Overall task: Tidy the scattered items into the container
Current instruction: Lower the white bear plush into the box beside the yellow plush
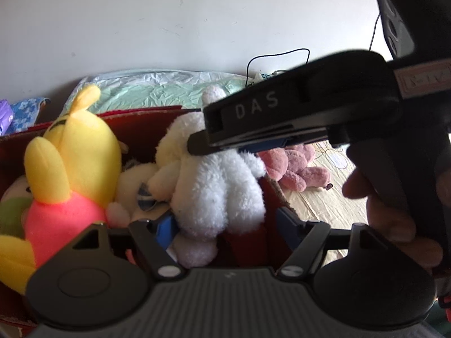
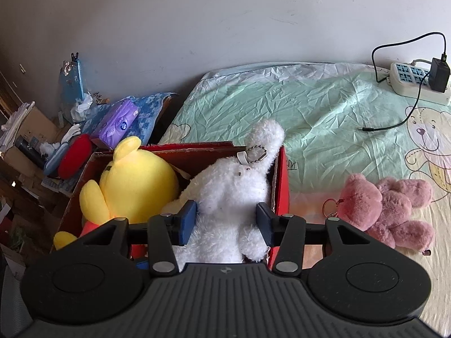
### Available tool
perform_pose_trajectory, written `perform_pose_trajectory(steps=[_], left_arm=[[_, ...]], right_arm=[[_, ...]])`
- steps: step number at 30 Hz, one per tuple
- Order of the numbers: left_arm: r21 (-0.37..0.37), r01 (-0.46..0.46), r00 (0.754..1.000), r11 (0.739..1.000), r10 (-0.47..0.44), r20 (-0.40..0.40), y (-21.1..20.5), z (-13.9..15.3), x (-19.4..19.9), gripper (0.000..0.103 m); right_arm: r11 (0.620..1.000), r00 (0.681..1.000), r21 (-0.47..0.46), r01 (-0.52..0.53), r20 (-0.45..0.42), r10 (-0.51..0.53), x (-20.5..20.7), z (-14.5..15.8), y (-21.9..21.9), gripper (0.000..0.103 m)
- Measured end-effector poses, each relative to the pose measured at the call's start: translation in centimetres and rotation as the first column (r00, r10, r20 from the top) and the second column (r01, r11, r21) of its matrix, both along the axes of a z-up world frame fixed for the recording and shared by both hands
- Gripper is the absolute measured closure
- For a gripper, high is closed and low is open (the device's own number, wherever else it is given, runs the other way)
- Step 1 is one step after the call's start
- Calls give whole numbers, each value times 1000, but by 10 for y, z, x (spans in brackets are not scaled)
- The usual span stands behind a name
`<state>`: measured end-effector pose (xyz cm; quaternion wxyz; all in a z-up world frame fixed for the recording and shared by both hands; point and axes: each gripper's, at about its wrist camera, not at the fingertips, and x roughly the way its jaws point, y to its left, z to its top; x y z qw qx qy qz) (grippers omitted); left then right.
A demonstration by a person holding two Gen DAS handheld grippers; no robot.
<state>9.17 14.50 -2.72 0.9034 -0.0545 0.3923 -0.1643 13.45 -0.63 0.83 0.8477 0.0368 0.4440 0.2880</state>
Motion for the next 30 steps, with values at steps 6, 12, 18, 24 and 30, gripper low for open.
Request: perform_pose_trajectory(steps=[6, 12, 18, 24, 30], left_arm=[[14, -21, 1000, 1000, 21, -11, -2, 2, 5, 28], [47, -42, 999, 998, 43, -16, -7, 3, 7, 30], [57, -55, 998, 997, 56, -14, -7, 1, 5, 30], [66, -62, 998, 996, 63, -14, -4, 2, 1, 30], [69, -72, 997, 995, 73, -17, -5, 1, -3, 30]], right_arm=[[1000, 1000, 9, 28, 5, -28, -7, 6, -5, 53], [998, 998, 15, 55, 0, -55, -12, 7, -6, 53], [997, 997, 8, 81, -5, -81, -19, 2, -1, 53], [994, 994, 19, 106, -32, -105, -21, -7, -3, 55], [993, 992, 26, 118, -41, -117, -25, -10, -2, 55]])
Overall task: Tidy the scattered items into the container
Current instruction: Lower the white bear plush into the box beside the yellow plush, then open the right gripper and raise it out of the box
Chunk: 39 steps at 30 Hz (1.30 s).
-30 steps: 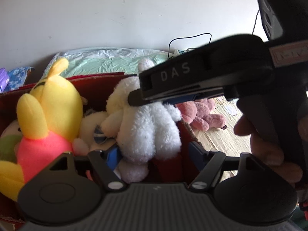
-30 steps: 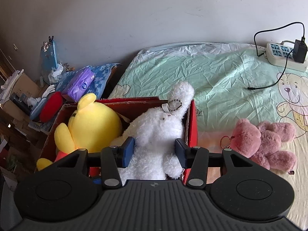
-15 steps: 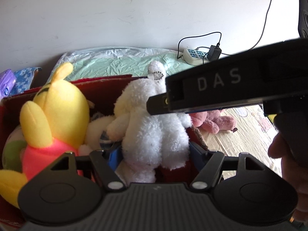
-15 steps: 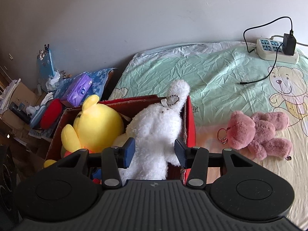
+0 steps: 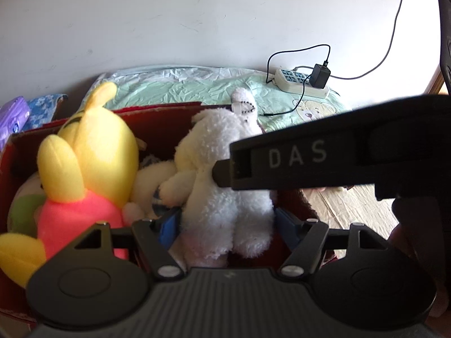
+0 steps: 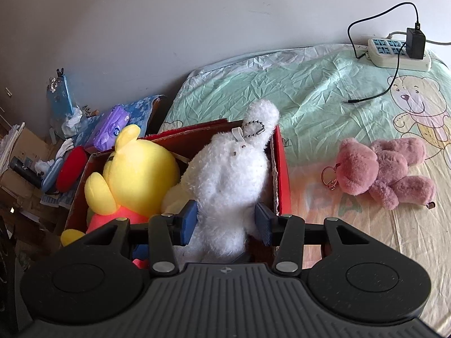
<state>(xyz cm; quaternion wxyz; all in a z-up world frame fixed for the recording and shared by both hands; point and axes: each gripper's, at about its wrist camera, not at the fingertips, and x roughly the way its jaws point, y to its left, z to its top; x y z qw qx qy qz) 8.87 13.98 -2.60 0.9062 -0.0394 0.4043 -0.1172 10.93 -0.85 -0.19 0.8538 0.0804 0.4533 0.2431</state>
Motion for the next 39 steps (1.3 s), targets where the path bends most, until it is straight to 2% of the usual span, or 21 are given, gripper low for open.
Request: perform_pose_trajectory(steps=[12, 17, 25, 39], left_arm=[[2, -3, 1000, 1000, 3, 9, 0, 8, -13, 30], [-6, -17, 1000, 1000, 17, 8, -2, 10, -19, 24], [27, -25, 1000, 999, 25, 17, 1, 8, -32, 24], [68, -115, 993, 991, 113, 23, 7, 24, -61, 6]], right_arm=[[999, 999, 29, 38, -2, -38, -14, 11, -6, 55], [999, 999, 23, 36, 11, -37, -23, 14, -4, 55], [999, 999, 30, 39, 11, -39, -33, 12, -3, 55], [998, 996, 10, 54, 68, -55, -61, 18, -11, 53]])
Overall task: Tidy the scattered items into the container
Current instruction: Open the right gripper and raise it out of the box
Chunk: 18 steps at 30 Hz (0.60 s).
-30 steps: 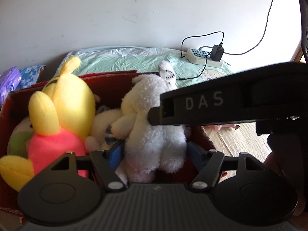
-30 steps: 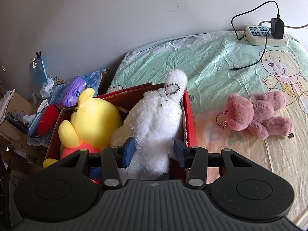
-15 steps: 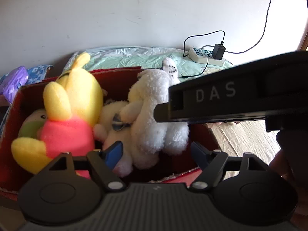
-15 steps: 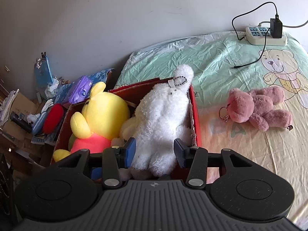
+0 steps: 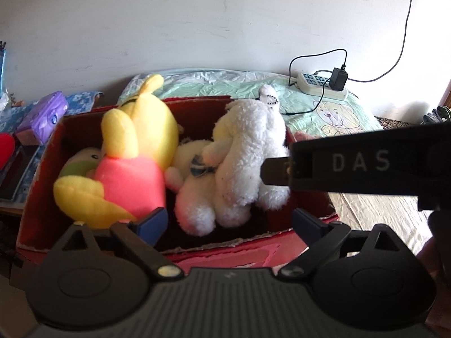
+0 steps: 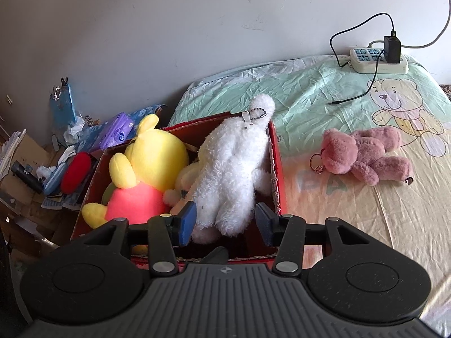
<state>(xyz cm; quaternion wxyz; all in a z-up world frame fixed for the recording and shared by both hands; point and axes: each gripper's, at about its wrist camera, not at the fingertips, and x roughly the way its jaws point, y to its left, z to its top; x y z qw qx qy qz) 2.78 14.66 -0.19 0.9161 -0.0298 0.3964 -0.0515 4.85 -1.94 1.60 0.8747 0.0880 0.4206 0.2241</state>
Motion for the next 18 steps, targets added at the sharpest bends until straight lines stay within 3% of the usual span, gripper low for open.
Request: perform_pose_trajectory(steps=[18], left_arm=[[60, -110, 993, 992, 107, 49, -25, 12, -7, 1]], right_arm=[[996, 996, 15, -85, 25, 85, -11, 11, -42, 43]])
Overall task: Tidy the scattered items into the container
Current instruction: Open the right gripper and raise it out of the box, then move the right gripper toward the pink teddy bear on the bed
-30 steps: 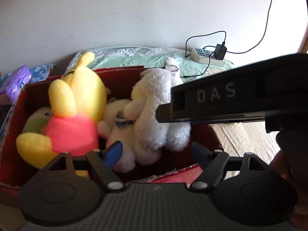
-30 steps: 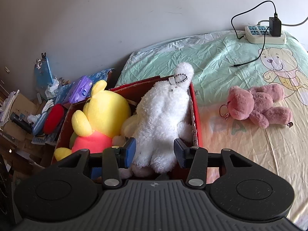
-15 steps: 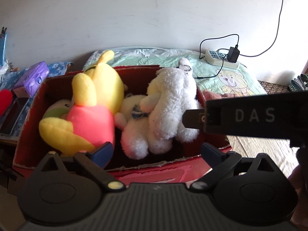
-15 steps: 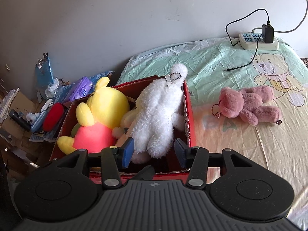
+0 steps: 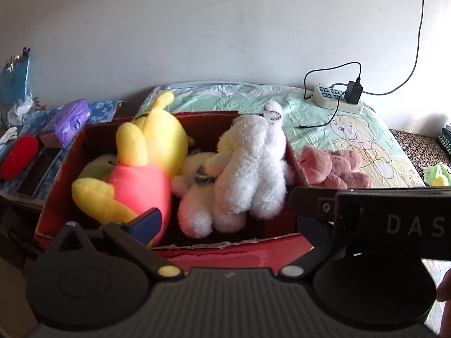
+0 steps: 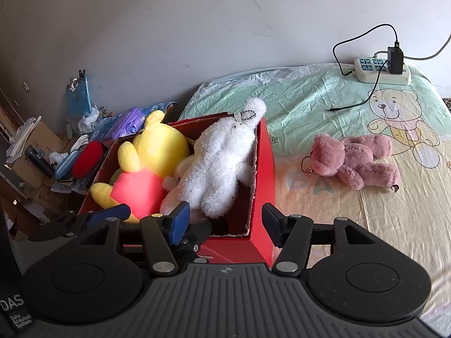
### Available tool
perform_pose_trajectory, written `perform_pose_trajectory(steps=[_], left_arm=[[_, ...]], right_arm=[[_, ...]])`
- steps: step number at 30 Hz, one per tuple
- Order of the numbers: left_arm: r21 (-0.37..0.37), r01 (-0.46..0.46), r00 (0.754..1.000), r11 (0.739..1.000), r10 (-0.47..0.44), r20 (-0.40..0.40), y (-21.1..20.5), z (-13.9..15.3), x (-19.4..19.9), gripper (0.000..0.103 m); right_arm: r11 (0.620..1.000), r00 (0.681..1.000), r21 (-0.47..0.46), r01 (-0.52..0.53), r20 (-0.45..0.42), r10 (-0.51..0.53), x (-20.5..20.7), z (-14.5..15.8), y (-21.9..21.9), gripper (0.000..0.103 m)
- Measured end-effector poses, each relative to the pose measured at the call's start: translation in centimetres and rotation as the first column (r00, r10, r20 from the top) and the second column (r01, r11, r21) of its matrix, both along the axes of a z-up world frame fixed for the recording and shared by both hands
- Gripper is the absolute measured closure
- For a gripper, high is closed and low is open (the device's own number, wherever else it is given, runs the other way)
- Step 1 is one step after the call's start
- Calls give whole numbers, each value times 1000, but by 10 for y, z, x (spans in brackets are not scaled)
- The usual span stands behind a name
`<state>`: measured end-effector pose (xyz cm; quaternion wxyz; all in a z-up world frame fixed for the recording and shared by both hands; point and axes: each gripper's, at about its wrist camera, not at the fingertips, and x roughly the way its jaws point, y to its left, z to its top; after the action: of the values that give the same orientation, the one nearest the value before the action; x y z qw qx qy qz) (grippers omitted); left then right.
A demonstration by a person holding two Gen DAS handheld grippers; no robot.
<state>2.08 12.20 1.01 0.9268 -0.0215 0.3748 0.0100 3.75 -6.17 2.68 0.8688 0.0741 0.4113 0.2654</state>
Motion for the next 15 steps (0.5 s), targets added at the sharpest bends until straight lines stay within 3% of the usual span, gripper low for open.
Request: perform_pose_trajectory(steps=[6, 15], left_arm=[[74, 23, 999, 997, -26, 40, -36, 7, -9, 1], [84, 139, 988, 987, -144, 60, -103, 6, -6, 1]], right_arm=[[1000, 1000, -1, 1, -12, -1, 5, 0, -33, 43], [998, 997, -4, 67, -49, -68, 27, -12, -98, 43]])
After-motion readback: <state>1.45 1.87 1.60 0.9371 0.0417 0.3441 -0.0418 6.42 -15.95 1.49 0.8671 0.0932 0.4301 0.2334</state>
